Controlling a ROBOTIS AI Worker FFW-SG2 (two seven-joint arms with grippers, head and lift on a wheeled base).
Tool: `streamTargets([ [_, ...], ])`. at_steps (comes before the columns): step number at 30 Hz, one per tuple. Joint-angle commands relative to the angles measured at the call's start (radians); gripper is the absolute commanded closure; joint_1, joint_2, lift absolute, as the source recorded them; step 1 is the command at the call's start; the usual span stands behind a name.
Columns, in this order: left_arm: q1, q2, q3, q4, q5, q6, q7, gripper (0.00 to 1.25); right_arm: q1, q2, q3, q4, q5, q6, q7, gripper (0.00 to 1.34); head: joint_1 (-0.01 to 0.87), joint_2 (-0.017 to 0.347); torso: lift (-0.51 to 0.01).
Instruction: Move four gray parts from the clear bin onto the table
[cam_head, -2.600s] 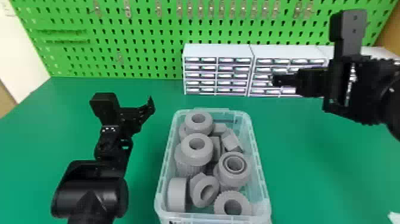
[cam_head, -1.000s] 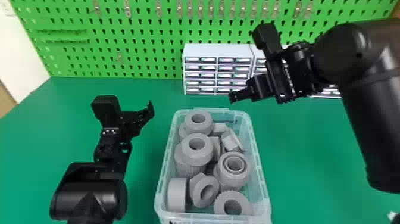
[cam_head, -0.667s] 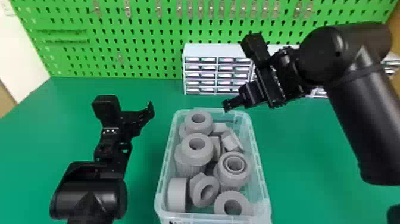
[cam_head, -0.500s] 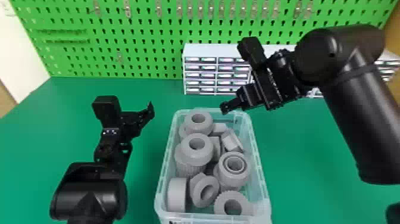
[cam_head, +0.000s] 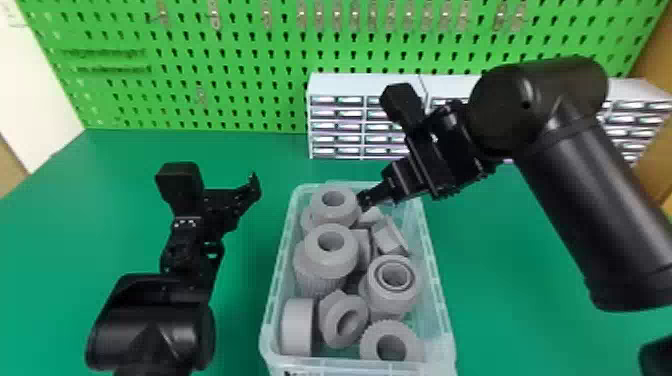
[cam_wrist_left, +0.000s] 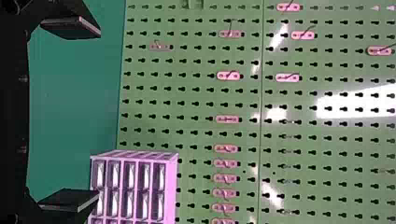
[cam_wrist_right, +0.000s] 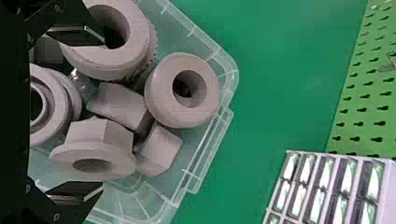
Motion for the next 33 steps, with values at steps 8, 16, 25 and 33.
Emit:
streamTargets([
  [8,-0.001,0.019,-0.026,0.002,0.020,0.000,0.018,0.08,-0.005,0.006,0.062,0.074,-0.049,-0.030,0.000,0.20,0.693,0.072,-0.052],
  [16,-0.005,0.020,-0.031,0.003,0.020,0.000,0.020,0.08,-0.006,0.010,0.085,0.118,-0.061,-0.060,0.000,0.20,0.693,0.072,-0.052],
  [25,-0.008,0.020,-0.037,0.006,0.023,0.000,0.023,0.08,-0.011,0.010,0.105,0.155,-0.087,-0.103,0.000,0.20,0.693,0.072,-0.052],
  [33,-0.012,0.020,-0.043,0.009,0.024,0.000,0.024,0.08,-0.011,0.010,0.122,0.172,-0.115,-0.155,0.006,0.20,0.693,0.072,-0.052],
])
